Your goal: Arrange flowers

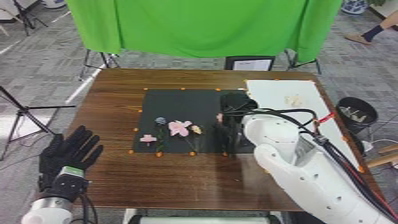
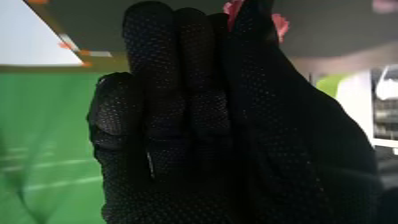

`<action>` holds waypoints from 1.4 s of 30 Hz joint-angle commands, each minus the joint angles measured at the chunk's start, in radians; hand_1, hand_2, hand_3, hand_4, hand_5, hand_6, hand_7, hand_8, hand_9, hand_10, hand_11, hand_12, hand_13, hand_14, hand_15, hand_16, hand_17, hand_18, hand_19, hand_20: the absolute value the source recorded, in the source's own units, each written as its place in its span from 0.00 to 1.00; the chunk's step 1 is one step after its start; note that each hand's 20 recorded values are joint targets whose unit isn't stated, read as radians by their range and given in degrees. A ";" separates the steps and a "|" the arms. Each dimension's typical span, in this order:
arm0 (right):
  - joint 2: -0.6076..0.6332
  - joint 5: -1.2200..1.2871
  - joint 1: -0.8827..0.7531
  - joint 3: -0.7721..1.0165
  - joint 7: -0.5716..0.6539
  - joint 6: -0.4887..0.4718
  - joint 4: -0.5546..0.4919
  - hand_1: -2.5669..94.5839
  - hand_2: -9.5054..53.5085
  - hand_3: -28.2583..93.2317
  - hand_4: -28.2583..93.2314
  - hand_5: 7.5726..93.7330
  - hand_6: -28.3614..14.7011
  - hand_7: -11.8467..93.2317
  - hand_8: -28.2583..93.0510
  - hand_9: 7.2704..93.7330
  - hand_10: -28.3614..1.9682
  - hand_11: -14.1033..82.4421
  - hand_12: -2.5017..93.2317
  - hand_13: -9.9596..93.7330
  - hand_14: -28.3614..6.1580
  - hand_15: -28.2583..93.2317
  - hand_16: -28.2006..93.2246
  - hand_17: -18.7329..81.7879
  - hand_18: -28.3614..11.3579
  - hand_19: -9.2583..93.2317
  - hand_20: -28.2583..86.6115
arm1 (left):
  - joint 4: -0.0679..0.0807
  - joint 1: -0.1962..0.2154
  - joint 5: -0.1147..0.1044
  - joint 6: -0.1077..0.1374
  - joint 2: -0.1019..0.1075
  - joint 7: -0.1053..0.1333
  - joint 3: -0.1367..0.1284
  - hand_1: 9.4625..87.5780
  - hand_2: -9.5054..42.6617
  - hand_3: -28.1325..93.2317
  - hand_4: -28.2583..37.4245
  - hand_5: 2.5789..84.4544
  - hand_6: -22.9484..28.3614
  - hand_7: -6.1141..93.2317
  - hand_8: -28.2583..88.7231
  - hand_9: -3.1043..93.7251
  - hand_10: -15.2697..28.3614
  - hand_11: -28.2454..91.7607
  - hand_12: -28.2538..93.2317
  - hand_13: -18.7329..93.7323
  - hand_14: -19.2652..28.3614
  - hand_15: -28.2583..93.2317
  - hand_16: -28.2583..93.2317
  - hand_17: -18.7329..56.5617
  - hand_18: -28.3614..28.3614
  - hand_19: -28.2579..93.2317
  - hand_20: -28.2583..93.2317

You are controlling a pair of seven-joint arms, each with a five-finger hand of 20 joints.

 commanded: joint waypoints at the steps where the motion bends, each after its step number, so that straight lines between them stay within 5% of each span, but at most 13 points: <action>1: 0.003 0.000 0.011 0.000 0.026 -0.036 -0.004 0.60 0.04 0.80 0.00 0.79 0.66 0.39 0.26 0.89 0.60 0.28 0.36 0.82 0.61 0.51 0.51 0.58 0.22 0.90 0.53 | -0.004 0.018 -0.013 -0.009 -0.001 -0.005 -0.013 0.20 0.55 0.82 0.00 0.55 0.65 0.24 0.17 0.44 0.72 0.45 0.33 0.41 0.75 0.60 0.16 0.16 0.80 0.59 0.33; 7: -0.016 0.067 0.003 0.025 0.039 -0.090 -0.027 0.55 0.00 0.80 0.00 0.76 0.64 0.38 0.25 0.85 0.61 0.31 0.34 0.79 0.56 0.55 0.44 0.57 0.21 0.90 0.53 | -0.004 0.012 -0.018 -0.003 -0.003 -0.010 -0.009 0.20 0.55 0.82 0.00 0.54 0.65 0.24 0.17 0.44 0.72 0.45 0.33 0.41 0.75 0.60 0.16 0.16 0.80 0.59 0.33; 9: -0.017 0.084 -0.002 0.031 0.051 -0.099 -0.041 0.54 0.00 0.80 0.00 0.76 0.63 0.36 0.25 0.83 0.58 0.33 0.32 0.78 0.55 0.55 0.43 0.56 0.21 0.90 0.53 | -0.009 0.006 -0.033 0.020 0.000 0.001 -0.003 0.20 0.55 0.82 0.00 0.55 0.65 0.24 0.17 0.44 0.72 0.45 0.33 0.41 0.75 0.61 0.16 0.16 0.80 0.59 0.33; 18: -0.013 0.096 -0.003 0.040 0.081 -0.105 -0.060 0.50 0.00 0.82 0.00 0.72 0.62 0.32 0.23 0.78 0.50 0.36 0.23 0.76 0.52 0.56 0.42 0.54 0.19 0.88 0.52 | -0.006 0.010 -0.060 -0.001 0.007 0.035 0.005 0.19 0.52 0.83 0.00 0.55 0.65 0.24 0.17 0.43 0.72 0.45 0.33 0.41 0.75 0.61 0.16 0.16 0.80 0.60 0.33; 30: 0.009 0.121 -0.015 0.104 0.128 -0.111 -0.105 0.46 0.00 0.85 0.00 0.69 0.62 0.30 0.15 0.74 0.46 0.34 0.22 0.75 0.50 0.56 0.41 0.54 0.18 0.88 0.52 | -0.003 0.003 -0.057 -0.004 0.003 0.027 0.006 0.18 0.48 0.83 0.00 0.54 0.65 0.24 0.16 0.43 0.72 0.45 0.33 0.40 0.75 0.60 0.16 0.16 0.80 0.59 0.33; 37: 0.067 0.109 -0.008 0.144 0.142 0.017 -0.073 0.43 0.04 0.85 0.01 0.69 0.61 0.30 0.13 0.73 0.44 0.33 0.22 0.73 0.47 0.57 0.41 0.53 0.17 0.88 0.51 | -0.013 0.022 -0.053 -0.012 -0.007 0.030 0.007 0.19 0.49 0.83 0.00 0.55 0.65 0.24 0.17 0.43 0.72 0.45 0.33 0.40 0.75 0.60 0.16 0.16 0.80 0.59 0.34; 42: 0.080 0.156 0.000 0.218 0.248 0.128 -0.018 0.37 0.09 0.87 0.01 0.53 0.51 0.27 0.14 0.52 0.31 0.29 0.19 0.53 0.32 0.53 0.36 0.46 0.17 0.79 0.47 | -0.008 0.015 -0.050 -0.035 -0.016 0.009 0.010 0.19 0.49 0.83 0.00 0.55 0.65 0.24 0.17 0.43 0.72 0.45 0.33 0.40 0.75 0.60 0.16 0.16 0.80 0.59 0.34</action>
